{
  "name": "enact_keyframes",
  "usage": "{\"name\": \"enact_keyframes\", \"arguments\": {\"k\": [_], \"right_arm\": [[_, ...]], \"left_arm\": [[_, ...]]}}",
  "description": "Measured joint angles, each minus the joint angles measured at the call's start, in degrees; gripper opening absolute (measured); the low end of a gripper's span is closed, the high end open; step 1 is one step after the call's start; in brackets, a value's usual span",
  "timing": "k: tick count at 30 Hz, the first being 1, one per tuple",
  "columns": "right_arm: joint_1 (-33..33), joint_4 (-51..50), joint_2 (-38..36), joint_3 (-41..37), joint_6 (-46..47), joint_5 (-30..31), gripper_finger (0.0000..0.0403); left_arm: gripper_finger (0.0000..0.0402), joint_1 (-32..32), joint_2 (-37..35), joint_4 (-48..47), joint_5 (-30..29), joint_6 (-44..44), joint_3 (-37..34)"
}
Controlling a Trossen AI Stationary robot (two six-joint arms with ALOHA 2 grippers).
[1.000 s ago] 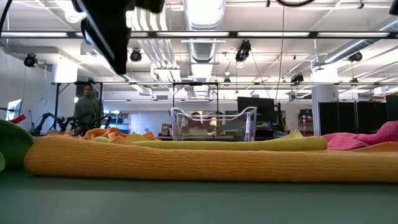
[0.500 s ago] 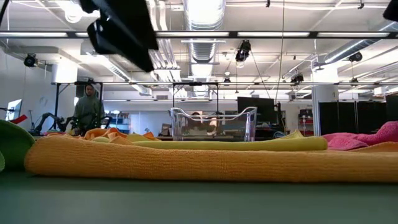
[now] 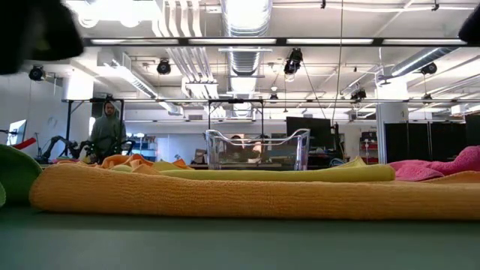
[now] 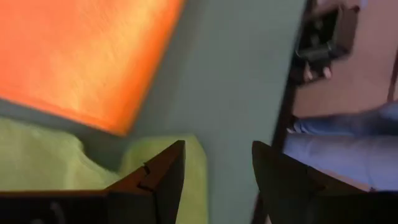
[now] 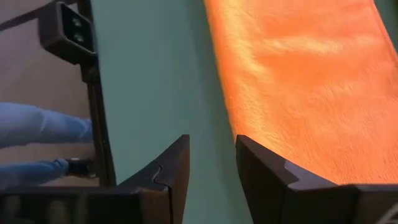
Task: Fold microfiber towels
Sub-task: Fold the bottom orange microfiber towel
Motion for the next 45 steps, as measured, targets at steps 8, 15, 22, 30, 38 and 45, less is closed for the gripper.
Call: {"name": "enact_keyframes", "arguments": {"k": [8,15,22,30,38,45], "right_arm": [[-0.4,-0.8,-0.8,1.9,-5.6,0.2,0.0121],[-2.2,-8.1,-1.0,3.4,-2.5,0.2,0.0121],[-5.4,-12.7,-1.0,3.4,2.0,0.1,0.0121],[-13.1,-13.8,-1.0,3.5,1.9,0.2,0.0121],[-18.1,-18.3,-1.0,3.4,3.1,0.2,0.0121],[-17.5,-19.9,-1.0,2.7,8.9,-4.5,0.0121]], "left_arm": [[0.0171,-2.1,0.0,-1.1,-1.4,-2.6,-0.1],[0.0171,2.1,0.0,-1.0,-14.5,4.5,-0.1],[0.0171,10.0,0.0,-2.9,-16.2,16.5,-0.1],[0.0171,20.4,-0.5,-10.7,-16.2,29.0,-0.1],[0.0171,26.1,-1.4,-12.8,-16.0,42.1,-2.7],[0.0171,28.1,-3.0,-10.5,-14.9,45.2,-8.6]]}}
